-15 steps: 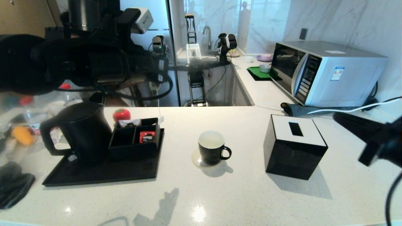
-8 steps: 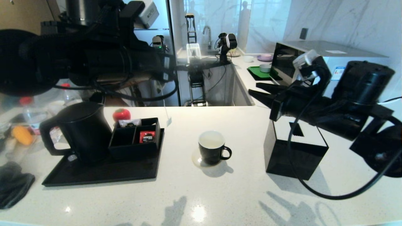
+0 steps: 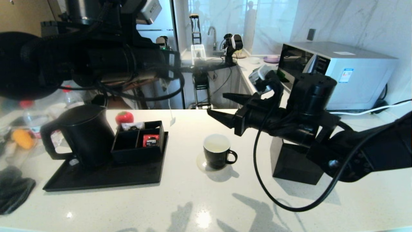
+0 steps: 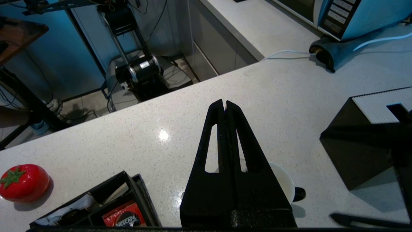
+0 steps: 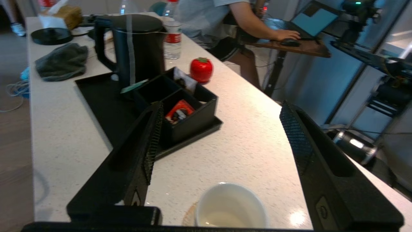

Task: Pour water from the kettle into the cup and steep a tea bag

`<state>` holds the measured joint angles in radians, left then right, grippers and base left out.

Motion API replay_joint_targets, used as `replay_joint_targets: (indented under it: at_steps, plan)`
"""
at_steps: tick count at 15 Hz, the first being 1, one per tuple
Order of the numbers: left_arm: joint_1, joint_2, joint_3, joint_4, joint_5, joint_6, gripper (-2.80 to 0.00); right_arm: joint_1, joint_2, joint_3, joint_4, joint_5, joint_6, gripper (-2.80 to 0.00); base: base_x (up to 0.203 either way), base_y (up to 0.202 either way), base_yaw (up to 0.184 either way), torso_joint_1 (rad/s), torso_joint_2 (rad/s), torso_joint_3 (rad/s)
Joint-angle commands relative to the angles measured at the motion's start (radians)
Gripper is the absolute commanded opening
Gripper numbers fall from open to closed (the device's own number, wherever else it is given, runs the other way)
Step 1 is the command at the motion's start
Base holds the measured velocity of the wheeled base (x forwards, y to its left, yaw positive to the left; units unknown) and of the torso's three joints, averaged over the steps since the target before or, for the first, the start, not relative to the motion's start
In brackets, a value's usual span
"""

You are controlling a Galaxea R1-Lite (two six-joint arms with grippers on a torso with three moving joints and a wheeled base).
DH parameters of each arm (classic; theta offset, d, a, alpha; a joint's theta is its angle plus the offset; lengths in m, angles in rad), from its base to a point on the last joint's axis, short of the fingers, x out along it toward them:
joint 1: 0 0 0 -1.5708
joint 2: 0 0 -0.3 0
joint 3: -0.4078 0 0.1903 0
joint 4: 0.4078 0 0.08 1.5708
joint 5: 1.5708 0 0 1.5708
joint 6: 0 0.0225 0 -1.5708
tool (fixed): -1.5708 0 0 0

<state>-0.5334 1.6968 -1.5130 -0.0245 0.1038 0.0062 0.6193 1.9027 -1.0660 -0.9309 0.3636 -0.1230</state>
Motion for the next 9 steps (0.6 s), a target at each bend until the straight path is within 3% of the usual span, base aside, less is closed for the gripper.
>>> replay_joint_targets:
  at_steps: [1,7,9]
  plan:
    - [-0.003,0.007,0.000,-0.002,0.000,0.000,-2.80,0.034,0.040,-0.028,-0.006,0.003,-0.001,0.00,0.000,0.000,0.000,0.000,0.00,0.000]
    - [-0.013,0.001,-0.004,-0.005,-0.004,-0.002,-2.80,0.110,0.092,-0.115,-0.014,0.003,0.069,0.00,0.000,0.000,0.000,0.000,0.00,0.000]
    - [-0.027,-0.003,-0.004,-0.005,-0.004,-0.002,-2.80,0.132,0.119,-0.134,-0.070,0.004,0.098,0.00,0.000,0.000,0.000,0.000,0.00,0.000]
